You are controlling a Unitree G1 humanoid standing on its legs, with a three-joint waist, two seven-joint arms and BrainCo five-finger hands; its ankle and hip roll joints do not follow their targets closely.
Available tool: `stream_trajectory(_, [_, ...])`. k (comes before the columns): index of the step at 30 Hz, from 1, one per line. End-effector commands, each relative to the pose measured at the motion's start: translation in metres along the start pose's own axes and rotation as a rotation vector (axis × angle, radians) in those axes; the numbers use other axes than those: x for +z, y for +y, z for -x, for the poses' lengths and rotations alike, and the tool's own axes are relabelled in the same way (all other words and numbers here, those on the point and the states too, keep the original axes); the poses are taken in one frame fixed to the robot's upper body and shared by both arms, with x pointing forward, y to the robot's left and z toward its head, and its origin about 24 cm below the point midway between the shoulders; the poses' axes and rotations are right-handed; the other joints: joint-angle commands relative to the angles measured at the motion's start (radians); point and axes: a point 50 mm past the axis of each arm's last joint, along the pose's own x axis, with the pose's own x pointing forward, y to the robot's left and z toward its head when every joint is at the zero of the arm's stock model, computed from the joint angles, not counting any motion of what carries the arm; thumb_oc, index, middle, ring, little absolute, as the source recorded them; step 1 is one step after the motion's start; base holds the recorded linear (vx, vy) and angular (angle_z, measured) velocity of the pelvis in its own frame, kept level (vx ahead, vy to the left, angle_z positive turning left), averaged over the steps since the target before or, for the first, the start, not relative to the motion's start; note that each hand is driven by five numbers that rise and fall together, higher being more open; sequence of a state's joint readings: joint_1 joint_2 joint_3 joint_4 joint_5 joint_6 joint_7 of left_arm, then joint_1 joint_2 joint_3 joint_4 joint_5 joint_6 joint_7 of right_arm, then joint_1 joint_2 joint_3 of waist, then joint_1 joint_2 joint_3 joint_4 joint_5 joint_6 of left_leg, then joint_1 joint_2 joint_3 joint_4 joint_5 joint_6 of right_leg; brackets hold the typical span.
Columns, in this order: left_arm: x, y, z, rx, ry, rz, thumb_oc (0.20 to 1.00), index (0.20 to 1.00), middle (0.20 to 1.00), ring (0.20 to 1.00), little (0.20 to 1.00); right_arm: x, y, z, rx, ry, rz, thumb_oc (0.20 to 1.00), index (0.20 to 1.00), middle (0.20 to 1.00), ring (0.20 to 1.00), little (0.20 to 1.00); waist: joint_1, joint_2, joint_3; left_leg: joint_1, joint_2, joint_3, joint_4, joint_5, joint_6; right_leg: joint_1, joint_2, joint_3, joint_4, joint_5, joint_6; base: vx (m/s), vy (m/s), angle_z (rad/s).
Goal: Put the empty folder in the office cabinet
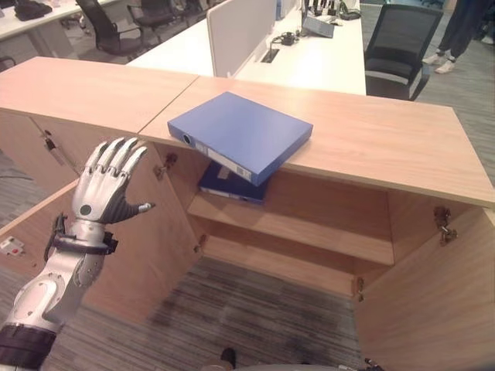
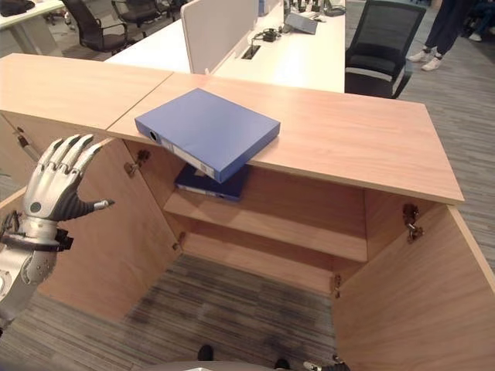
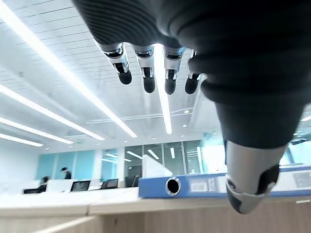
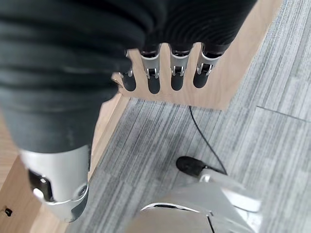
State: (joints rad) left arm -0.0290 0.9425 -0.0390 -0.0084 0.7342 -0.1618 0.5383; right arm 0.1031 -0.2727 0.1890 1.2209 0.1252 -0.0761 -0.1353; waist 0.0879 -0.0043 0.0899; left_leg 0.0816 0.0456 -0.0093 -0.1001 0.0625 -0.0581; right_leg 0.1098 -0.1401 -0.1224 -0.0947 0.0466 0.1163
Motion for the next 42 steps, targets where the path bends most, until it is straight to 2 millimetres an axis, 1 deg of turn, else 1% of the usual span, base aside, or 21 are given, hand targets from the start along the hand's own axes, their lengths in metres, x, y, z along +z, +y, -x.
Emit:
stream_trajectory(1, [0.001, 0.025, -0.033, 0.111, -0.085, -0.082, 1.0, 1.0, 1.0, 1.0, 1.0, 0.025, -0.012, -0.005, -0.025, -0.072, 0.077, 1.0, 1.0, 1.0, 1.0, 1.0, -0.027, 0.007, 0.024, 0.027, 0.026, -0.04, 0.013, -0.099, -0.018, 0.049, -0.007, -0.001, 0.039, -0.102, 0.045, 0.0, 0.0, 0.0])
stream_trajectory(2, [0.003, 0.023, -0.037, 0.1, -0.096, -0.08, 1.0, 1.0, 1.0, 1.0, 1.0, 0.026, -0.013, -0.005, -0.029, -0.073, 0.079, 1.0, 1.0, 1.0, 1.0, 1.0, -0.037, 0.011, 0.022, 0.029, 0.026, -0.037, 0.013, -0.099, -0.018, 0.05, -0.007, 0.001, 0.037, -0.101, 0.045, 0.0, 0.0, 0.0])
stream_trajectory(6, [0.005, 0.018, -0.043, 0.078, -0.112, -0.079, 1.0, 1.0, 1.0, 1.0, 1.0, 0.026, -0.015, -0.005, -0.035, -0.071, 0.075, 1.0, 1.0, 1.0, 1.0, 1.0, -0.044, 0.014, 0.021, 0.032, 0.026, -0.032, 0.013, -0.1, -0.018, 0.052, -0.008, 0.004, 0.031, -0.096, 0.047, -0.01, 0.006, -0.03])
stream_trajectory(7, [0.007, 0.015, -0.046, 0.058, -0.125, -0.088, 1.0, 1.0, 1.0, 1.0, 1.0, 0.026, -0.016, -0.006, -0.039, -0.069, 0.072, 1.0, 1.0, 1.0, 1.0, 1.0, -0.05, 0.017, 0.022, 0.028, 0.025, -0.028, 0.013, -0.088, -0.017, 0.044, -0.009, 0.007, 0.032, -0.083, 0.047, 0.0, 0.0, 0.0])
stream_trajectory(8, [0.007, 0.013, -0.047, 0.048, -0.127, -0.093, 1.0, 1.0, 1.0, 1.0, 1.0, 0.025, -0.016, -0.006, -0.04, -0.068, 0.073, 1.0, 1.0, 1.0, 1.0, 1.0, -0.052, 0.018, 0.019, 0.035, 0.026, -0.027, 0.013, -0.101, -0.018, 0.051, -0.009, 0.008, 0.027, -0.093, 0.048, -0.03, 0.016, -0.02])
stream_trajectory(10, [0.007, 0.011, -0.049, 0.042, -0.131, -0.095, 1.0, 1.0, 1.0, 1.0, 1.0, 0.025, -0.016, -0.006, -0.041, -0.067, 0.072, 1.0, 1.0, 1.0, 1.0, 1.0, -0.052, 0.018, 0.021, 0.03, 0.026, -0.024, 0.013, -0.088, -0.017, 0.043, -0.009, 0.01, 0.03, -0.082, 0.048, 0.0, 0.007, -0.09])
stream_trajectory(11, [0.009, 0.01, -0.051, 0.033, -0.144, -0.109, 1.0, 1.0, 1.0, 1.0, 1.0, 0.024, -0.016, -0.006, -0.043, -0.061, 0.07, 1.0, 1.0, 1.0, 1.0, 1.0, -0.06, 0.019, 0.016, 0.037, 0.025, -0.022, 0.013, -0.102, -0.017, 0.049, -0.01, 0.014, 0.026, -0.09, 0.05, 0.06, 0.006, -0.11])
stream_trajectory(12, [0.01, 0.01, -0.054, 0.032, -0.151, -0.115, 1.0, 1.0, 1.0, 1.0, 1.0, 0.023, -0.016, -0.006, -0.046, -0.057, 0.069, 1.0, 1.0, 1.0, 1.0, 1.0, -0.061, 0.019, 0.015, 0.038, 0.027, -0.021, 0.013, -0.103, -0.017, 0.049, -0.01, 0.015, 0.026, -0.09, 0.05, 0.02, 0.012, -0.11])
stream_trajectory(13, [0.01, 0.01, -0.055, 0.033, -0.152, -0.12, 1.0, 1.0, 1.0, 1.0, 1.0, 0.022, -0.016, -0.005, -0.045, -0.054, 0.07, 1.0, 1.0, 1.0, 1.0, 1.0, -0.064, 0.019, 0.017, 0.034, 0.027, -0.018, 0.013, -0.092, -0.016, 0.043, -0.011, 0.016, 0.028, -0.08, 0.05, -0.03, 0.013, -0.06])
stream_trajectory(19, [0.015, 0.005, -0.065, 0.035, -0.151, -0.107, 1.0, 1.0, 1.0, 1.0, 1.0, 0.016, -0.017, -0.005, -0.052, -0.03, 0.07, 1.0, 1.0, 1.0, 1.0, 1.0, -0.078, 0.018, 0.015, 0.039, 0.026, -0.01, 0.013, -0.095, -0.015, 0.042, -0.012, 0.024, 0.028, -0.08, 0.051, 0.0, 0.005, -0.02])
stream_trajectory(24, [0.019, 0.001, -0.072, 0.028, -0.157, -0.099, 1.0, 1.0, 1.0, 1.0, 1.0, 0.015, -0.017, -0.005, -0.056, -0.025, 0.069, 1.0, 1.0, 1.0, 1.0, 1.0, -0.087, 0.015, 0.011, 0.047, 0.026, -0.003, 0.013, -0.11, -0.014, 0.047, -0.012, 0.03, 0.027, -0.087, 0.055, 0.01, 0.012, -0.02])
stream_trajectory(26, [0.02, 0.001, -0.073, 0.029, -0.159, -0.099, 1.0, 1.0, 1.0, 1.0, 1.0, 0.015, -0.017, -0.005, -0.057, -0.025, 0.067, 1.0, 1.0, 1.0, 1.0, 1.0, -0.088, 0.014, 0.014, 0.043, 0.025, -0.001, 0.013, -0.098, -0.013, 0.041, -0.013, 0.031, 0.03, -0.078, 0.054, -0.02, 0.007, 0.0])
stream_trajectory(27, [0.021, -0.001, -0.075, 0.026, -0.155, -0.096, 1.0, 1.0, 1.0, 1.0, 1.0, 0.014, -0.016, -0.005, -0.057, -0.022, 0.064, 1.0, 1.0, 1.0, 1.0, 1.0, -0.091, 0.013, 0.011, 0.049, 0.026, 0.0, 0.013, -0.112, -0.013, 0.046, -0.013, 0.035, 0.027, -0.086, 0.055, 0.05, 0.014, -0.04])
stream_trajectory(30, [0.022, -0.002, -0.081, 0.032, -0.146, -0.093, 1.0, 1.0, 1.0, 1.0, 1.0, 0.012, -0.018, -0.004, -0.062, -0.009, 0.062, 1.0, 1.0, 1.0, 1.0, 1.0, -0.098, 0.01, 0.01, 0.05, 0.025, 0.01, 0.013, -0.113, -0.013, 0.044, -0.012, 0.04, 0.027, -0.085, 0.055, 0.01, 0.022, -0.13])
stream_trajectory(31, [0.022, -0.005, -0.081, 0.026, -0.134, -0.078, 1.0, 1.0, 1.0, 1.0, 1.0, 0.01, -0.019, -0.004, -0.067, -0.003, 0.063, 1.0, 1.0, 1.0, 1.0, 1.0, -0.102, 0.009, 0.012, 0.048, 0.025, 0.012, 0.013, -0.102, -0.012, 0.038, -0.013, 0.041, 0.03, -0.075, 0.054, -0.03, 0.016, -0.14])
stream_trajectory(34, [0.023, -0.009, -0.082, 0.016, -0.123, -0.067, 1.0, 1.0, 1.0, 1.0, 1.0, 0.008, -0.02, -0.004, -0.072, 0.007, 0.062, 1.0, 1.0, 1.0, 1.0, 1.0, -0.106, 0.007, 0.012, 0.05, 0.025, 0.015, 0.013, -0.103, -0.012, 0.037, -0.013, 0.043, 0.032, -0.076, 0.055, -0.01, 0.009, -0.04])
stream_trajectory(36, [0.022, -0.011, -0.083, 0.012, -0.112, -0.061, 1.0, 1.0, 1.0, 1.0, 1.0, 0.007, -0.02, -0.004, -0.072, 0.011, 0.062, 1.0, 1.0, 1.0, 1.0, 1.0, -0.108, 0.006, 0.011, 0.052, 0.025, 0.017, 0.013, -0.104, -0.012, 0.039, -0.013, 0.046, 0.031, -0.076, 0.055, 0.03, 0.001, 0.0])
stream_trajectory(37, [0.023, -0.012, -0.083, 0.011, -0.111, -0.058, 1.0, 1.0, 1.0, 1.0, 1.0, 0.007, -0.02, -0.004, -0.072, 0.012, 0.062, 1.0, 1.0, 1.0, 1.0, 1.0, -0.109, 0.006, 0.007, 0.058, 0.026, 0.017, 0.013, -0.117, -0.012, 0.045, -0.014, 0.047, 0.028, -0.085, 0.056, 0.0, 0.0, 0.0])
stream_trajectory(38, [0.024, -0.012, -0.084, 0.011, -0.112, -0.057, 1.0, 1.0, 1.0, 1.0, 1.0, 0.008, -0.02, -0.004, -0.074, 0.01, 0.06, 1.0, 1.0, 1.0, 1.0, 1.0, -0.111, 0.005, 0.009, 0.054, 0.026, 0.018, 0.013, -0.106, -0.012, 0.039, -0.014, 0.047, 0.031, -0.076, 0.055, 0.0, 0.0, 0.0])
stream_trajectory(41, [0.024, -0.013, -0.086, 0.009, -0.115, -0.061, 1.0, 1.0, 1.0, 1.0, 1.0, 0.008, -0.021, -0.004, -0.075, 0.009, 0.059, 1.0, 1.0, 1.0, 1.0, 1.0, -0.113, 0.006, 0.007, 0.059, 0.027, 0.019, 0.013, -0.118, -0.012, 0.044, -0.013, 0.048, 0.028, -0.085, 0.055, 0.01, 0.001, 0.0])
stream_trajectory(42, [0.025, -0.012, -0.089, 0.01, -0.119, -0.071, 1.0, 1.0, 1.0, 1.0, 1.0, 0.009, -0.021, -0.004, -0.076, 0.008, 0.061, 1.0, 1.0, 1.0, 1.0, 1.0, -0.117, 0.006, 0.009, 0.055, 0.027, 0.021, 0.013, -0.106, -0.012, 0.037, -0.013, 0.049, 0.032, -0.075, 0.054, -0.04, 0.01, -0.01])
